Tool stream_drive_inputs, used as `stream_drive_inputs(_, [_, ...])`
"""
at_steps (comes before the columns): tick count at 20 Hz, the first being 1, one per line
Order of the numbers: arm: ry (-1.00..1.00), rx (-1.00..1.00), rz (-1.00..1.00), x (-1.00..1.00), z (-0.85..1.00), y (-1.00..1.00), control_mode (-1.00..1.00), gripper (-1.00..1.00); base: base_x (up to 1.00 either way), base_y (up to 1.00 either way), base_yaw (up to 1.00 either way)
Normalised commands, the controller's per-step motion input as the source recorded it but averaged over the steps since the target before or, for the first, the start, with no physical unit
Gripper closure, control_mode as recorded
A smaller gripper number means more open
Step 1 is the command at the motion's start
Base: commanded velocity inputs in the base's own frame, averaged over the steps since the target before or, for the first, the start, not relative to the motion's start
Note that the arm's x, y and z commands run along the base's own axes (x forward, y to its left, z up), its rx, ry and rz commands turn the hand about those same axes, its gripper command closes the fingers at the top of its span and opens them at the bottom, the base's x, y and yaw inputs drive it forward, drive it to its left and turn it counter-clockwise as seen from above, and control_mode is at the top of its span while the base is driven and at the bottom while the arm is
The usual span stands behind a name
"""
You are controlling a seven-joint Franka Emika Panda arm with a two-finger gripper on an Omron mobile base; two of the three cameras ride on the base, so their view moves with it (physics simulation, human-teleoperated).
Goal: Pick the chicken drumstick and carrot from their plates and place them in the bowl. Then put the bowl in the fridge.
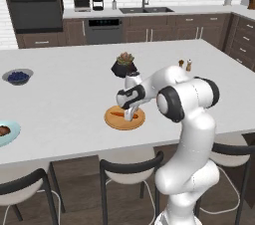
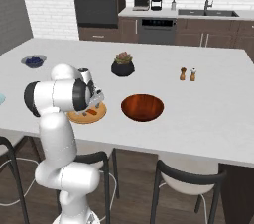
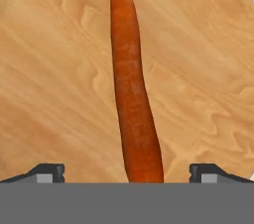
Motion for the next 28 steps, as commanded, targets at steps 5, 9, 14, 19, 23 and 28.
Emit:
stream_drive_inputs(5, [0.0,0.0,0.0,0.21,-0.34,0.0,-1.0,-1.0,0.0,0.0,0.0])
stream_drive_inputs(9, [0.0,0.0,0.0,0.18,-0.26,0.0,-1.0,-1.0,0.0,0.0,0.0])
stream_drive_inputs(14, [0.0,0.0,0.0,0.03,-0.13,0.0,-1.0,1.0,0.0,0.0,0.0])
stream_drive_inputs(19, [0.0,0.0,0.0,0.04,0.0,0.0,-1.0,1.0,0.0,0.0,0.0])
stream_drive_inputs(23, [0.0,0.0,-0.01,0.09,0.08,0.0,-1.0,1.0,0.0,0.0,0.0])
stream_drive_inputs(28, [-0.03,0.0,-0.05,-0.11,0.88,-0.11,-1.0,1.0,0.0,0.0,0.0])
